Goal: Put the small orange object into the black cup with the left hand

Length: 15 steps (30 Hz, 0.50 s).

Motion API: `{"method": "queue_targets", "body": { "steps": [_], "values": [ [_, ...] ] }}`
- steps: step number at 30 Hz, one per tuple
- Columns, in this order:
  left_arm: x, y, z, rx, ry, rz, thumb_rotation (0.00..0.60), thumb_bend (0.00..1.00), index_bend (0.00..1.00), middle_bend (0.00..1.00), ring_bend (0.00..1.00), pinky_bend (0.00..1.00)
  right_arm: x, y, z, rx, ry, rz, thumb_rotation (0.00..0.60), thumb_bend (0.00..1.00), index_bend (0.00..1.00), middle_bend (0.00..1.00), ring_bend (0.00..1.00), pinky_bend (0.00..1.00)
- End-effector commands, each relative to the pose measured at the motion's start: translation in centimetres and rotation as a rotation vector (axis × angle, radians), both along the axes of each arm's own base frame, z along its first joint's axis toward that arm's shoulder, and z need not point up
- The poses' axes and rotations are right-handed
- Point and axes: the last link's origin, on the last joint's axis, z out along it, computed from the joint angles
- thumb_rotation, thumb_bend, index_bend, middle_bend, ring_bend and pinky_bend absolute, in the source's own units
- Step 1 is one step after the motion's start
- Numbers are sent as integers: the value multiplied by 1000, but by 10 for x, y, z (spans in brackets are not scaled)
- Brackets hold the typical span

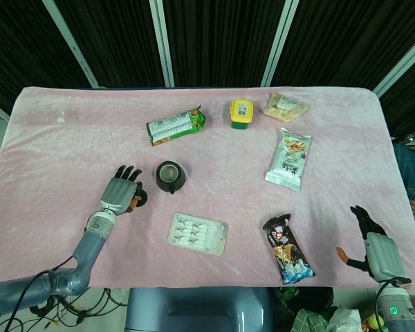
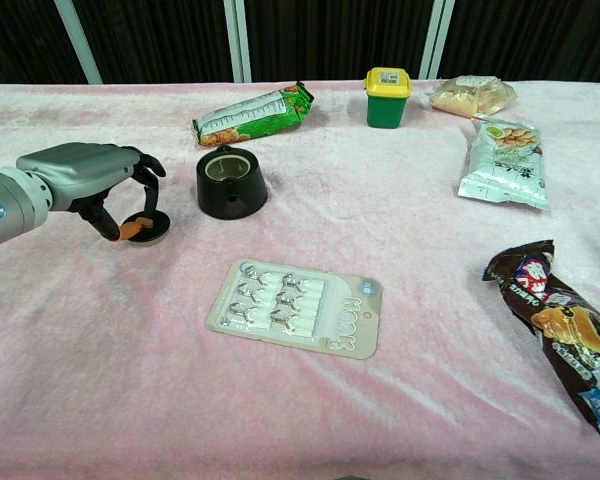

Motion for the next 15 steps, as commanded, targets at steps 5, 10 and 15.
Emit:
{"method": "queue_targets", "body": {
  "steps": [5, 10, 15],
  "values": [
    [-2, -1, -1, -3, 8, 3, 600, 427, 525, 125, 0, 0, 0, 0, 1, -3, -2, -2, 600, 216, 53, 44, 148, 157],
    [-5, -3, -2, -7, 9, 10, 600, 427, 525, 125, 0, 0, 0, 1, 1, -1, -3, 1, 600, 217, 54, 44, 148, 157],
    [-8, -2, -3, -5, 12, 11, 600, 427, 525, 124, 0, 0, -1, 0, 2, -7, -7, -4, 600, 216, 54, 44, 148, 158]
  ]
}}
